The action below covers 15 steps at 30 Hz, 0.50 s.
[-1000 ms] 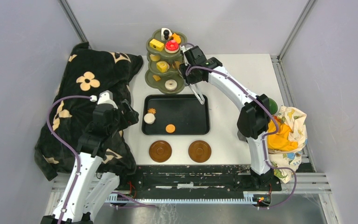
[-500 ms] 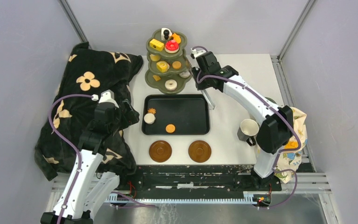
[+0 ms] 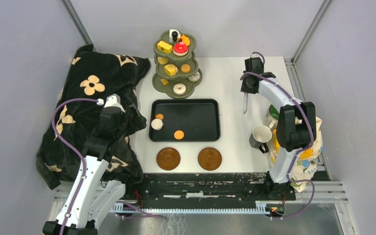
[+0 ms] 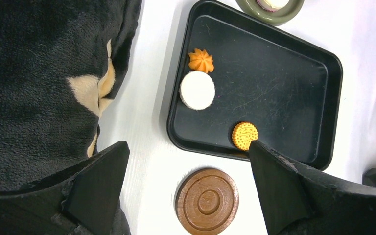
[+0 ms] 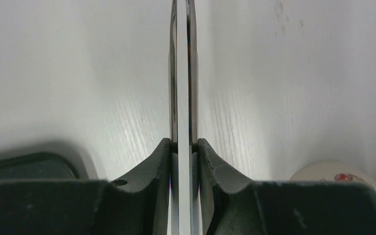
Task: Serve the afternoon tea
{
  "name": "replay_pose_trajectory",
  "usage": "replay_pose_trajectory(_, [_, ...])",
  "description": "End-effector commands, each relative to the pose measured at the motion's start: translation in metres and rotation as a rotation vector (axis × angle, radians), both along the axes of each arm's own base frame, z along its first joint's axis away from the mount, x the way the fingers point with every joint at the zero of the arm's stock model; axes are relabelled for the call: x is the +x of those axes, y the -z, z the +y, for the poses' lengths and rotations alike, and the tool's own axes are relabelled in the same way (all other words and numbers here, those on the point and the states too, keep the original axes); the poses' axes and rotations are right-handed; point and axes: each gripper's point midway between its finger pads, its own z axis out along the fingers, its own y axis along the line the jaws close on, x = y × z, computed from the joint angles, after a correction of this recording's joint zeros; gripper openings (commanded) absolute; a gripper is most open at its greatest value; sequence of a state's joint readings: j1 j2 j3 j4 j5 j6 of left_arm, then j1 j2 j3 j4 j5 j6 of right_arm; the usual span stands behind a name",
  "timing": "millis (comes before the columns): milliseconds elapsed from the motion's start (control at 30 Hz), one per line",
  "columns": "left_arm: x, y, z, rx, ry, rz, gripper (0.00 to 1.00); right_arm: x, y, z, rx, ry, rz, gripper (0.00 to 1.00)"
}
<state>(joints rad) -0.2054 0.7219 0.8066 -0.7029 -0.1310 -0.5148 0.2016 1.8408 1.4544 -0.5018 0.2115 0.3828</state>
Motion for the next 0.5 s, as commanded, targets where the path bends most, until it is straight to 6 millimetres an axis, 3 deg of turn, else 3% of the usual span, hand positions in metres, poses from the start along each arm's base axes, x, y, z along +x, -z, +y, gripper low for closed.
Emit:
replay_pose_trajectory(0, [0.007,-0.020,-0.001,0.013,0.018,-0.056,0.99,0.055,-0.018,-0.007,0.040,0.111,-0.137,0.24])
replay_pose_trajectory(200, [0.006,-0.017,-0.005,-0.011,0.027,-0.055,0.99,0.075,0.006,-0.018,0.067,0.143,-0.100,0.25])
replay_pose_trajectory(367, [0.007,-0.016,-0.009,-0.022,0.045,-0.051,0.99,0.086,0.029,-0.030,0.043,0.168,-0.088,0.31])
replay_pose_trajectory(400, [0.007,-0.016,-0.011,-0.025,0.054,-0.048,0.99,0.090,0.033,-0.034,0.041,0.170,-0.081,0.35])
replay_pose_trajectory(467, [0.008,-0.016,-0.014,-0.034,0.070,-0.041,0.99,0.097,0.038,-0.039,0.071,0.163,-0.060,0.52])
